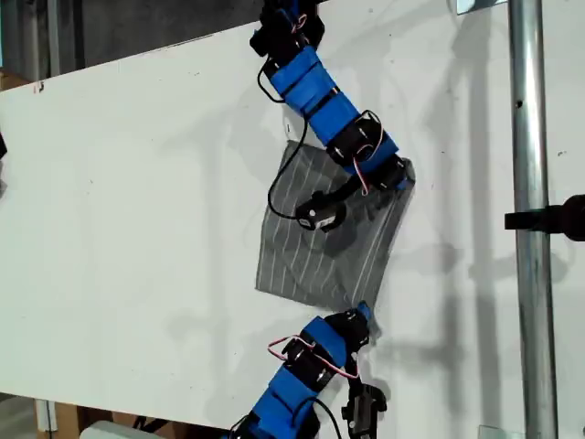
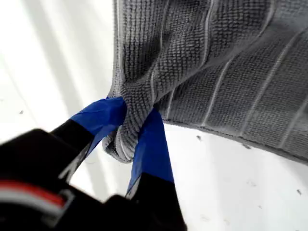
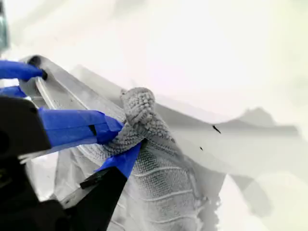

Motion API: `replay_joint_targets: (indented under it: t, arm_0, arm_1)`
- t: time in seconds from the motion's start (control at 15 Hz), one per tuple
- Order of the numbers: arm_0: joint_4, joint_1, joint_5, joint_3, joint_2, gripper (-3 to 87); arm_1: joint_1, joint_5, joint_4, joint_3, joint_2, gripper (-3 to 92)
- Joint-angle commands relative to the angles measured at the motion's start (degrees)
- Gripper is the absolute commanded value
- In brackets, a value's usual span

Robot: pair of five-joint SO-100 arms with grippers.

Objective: Grasp corners of a towel and fold twice.

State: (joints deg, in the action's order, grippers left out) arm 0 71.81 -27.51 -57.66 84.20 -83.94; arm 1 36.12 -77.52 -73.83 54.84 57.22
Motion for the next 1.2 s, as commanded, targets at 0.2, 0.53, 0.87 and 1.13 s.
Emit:
replay_joint_targets:
  t: [0.2,0.53,0.87,1.13]
  arm_0:
    - [2.5,18.8,10.1,7.6,-8.7,-3.2]
    - [3.3,45.2,27.7,4.9,-6.4,-3.1]
    - [8.5,50.6,34.5,-8.3,-1.8,-3.0]
    - [5.6,41.9,25.5,-0.3,1.8,-2.3]
  arm_1:
    - [-12.7,0.0,-17.6,13.2,17.2,-0.2]
    - [-34.5,2.8,-25.7,35.2,32.2,-0.2]
    - [-42.1,12.6,-25.0,36.4,42.5,-0.3]
    - [-31.8,6.6,-16.3,39.6,32.5,-0.3]
